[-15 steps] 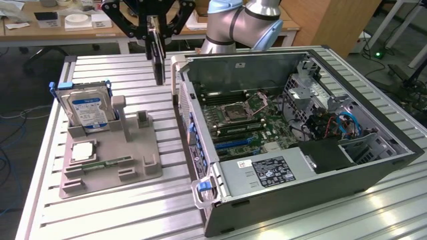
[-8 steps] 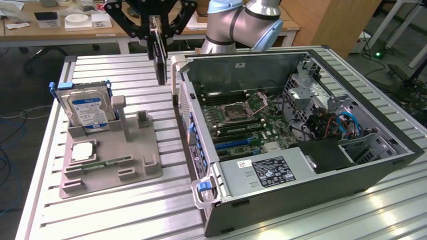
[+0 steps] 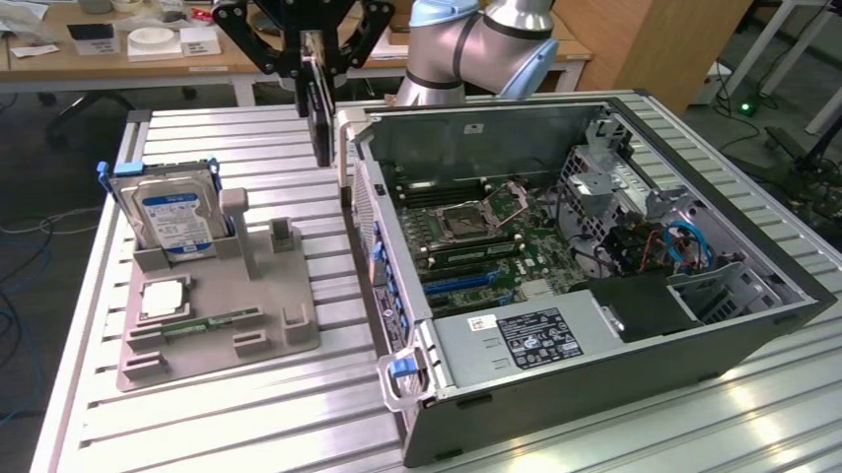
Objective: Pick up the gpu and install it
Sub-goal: 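Pick up the gpu and move the gpu toward the slot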
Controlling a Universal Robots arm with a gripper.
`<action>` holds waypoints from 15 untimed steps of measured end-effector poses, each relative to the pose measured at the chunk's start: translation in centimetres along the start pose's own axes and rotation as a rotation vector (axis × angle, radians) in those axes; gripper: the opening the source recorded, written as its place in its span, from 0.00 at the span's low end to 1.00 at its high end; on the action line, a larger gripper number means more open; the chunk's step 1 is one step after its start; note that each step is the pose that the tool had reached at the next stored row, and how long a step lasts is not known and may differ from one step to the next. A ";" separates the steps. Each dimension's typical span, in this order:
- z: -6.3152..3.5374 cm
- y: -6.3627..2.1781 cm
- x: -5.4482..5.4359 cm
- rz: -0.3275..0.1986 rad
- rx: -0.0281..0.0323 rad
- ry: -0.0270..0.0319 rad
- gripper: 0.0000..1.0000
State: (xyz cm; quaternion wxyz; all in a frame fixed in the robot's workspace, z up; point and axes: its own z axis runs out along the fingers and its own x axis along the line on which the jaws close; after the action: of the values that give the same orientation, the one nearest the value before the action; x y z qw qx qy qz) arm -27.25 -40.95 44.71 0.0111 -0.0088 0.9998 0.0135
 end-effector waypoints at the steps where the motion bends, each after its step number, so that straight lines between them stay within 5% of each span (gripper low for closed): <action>1: 0.00 0.00 -0.1 0.000 0.0000 0.0000 0.28; 15: 0.02 -0.02 -1.0 0.000 0.0000 0.0000 0.28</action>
State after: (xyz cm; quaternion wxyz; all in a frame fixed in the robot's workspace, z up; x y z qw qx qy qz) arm -26.29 -40.95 44.71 0.0111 -0.0088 0.9998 0.0135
